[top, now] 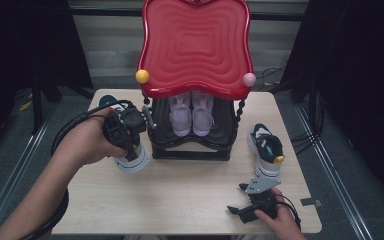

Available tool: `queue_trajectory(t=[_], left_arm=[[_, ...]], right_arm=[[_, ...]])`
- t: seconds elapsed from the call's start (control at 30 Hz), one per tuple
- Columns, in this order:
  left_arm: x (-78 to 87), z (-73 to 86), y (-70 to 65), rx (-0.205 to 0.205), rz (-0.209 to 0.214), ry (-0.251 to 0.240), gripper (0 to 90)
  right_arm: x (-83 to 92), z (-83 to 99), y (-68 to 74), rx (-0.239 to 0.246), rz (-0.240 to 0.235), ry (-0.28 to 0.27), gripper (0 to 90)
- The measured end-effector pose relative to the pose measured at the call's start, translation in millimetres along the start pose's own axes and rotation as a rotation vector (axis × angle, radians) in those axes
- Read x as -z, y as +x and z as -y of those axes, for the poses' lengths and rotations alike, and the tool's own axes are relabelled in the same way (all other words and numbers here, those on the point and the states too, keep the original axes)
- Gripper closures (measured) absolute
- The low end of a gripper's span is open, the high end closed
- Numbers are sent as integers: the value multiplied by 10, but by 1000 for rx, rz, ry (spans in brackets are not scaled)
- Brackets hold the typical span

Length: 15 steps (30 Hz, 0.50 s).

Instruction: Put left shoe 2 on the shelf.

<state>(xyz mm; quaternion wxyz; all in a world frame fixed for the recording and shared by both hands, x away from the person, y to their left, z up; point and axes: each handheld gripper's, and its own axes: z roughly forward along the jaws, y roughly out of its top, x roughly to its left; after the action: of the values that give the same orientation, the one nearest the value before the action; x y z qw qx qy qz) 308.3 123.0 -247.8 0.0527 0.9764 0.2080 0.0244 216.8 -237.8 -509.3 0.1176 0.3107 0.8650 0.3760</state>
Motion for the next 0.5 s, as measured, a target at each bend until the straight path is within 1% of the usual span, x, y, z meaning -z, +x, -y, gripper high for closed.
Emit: queue_trajectory(t=[0.03, 0.27, 0.33, 0.37, 0.43, 0.47, 0.5], left_arm=[[30, -7, 1, -5, 1, 4, 749], [195, -29, -5, -13, -8, -10, 747], [230, -33, -3, -13, -8, -11, 746], [250, -38, 3, -20, -5, -3, 746], [276, -46, 6, -10, -4, -7, 745], [286, -48, 9, -19, -5, 0, 745], [294, -52, 9, -18, -11, -2, 745]], right_arm=[[0, 0, 0, 0, -1, 0, 119], [0, 0, 1, -1, -1, 0, 119], [1, 0, 1, -2, -1, 1, 119], [0, 0, 1, -1, -1, 1, 119], [1, 0, 0, 0, 0, 2, 119], [1, 0, 0, 0, 0, 2, 119], [1, 1, 0, 1, -1, 3, 119]])
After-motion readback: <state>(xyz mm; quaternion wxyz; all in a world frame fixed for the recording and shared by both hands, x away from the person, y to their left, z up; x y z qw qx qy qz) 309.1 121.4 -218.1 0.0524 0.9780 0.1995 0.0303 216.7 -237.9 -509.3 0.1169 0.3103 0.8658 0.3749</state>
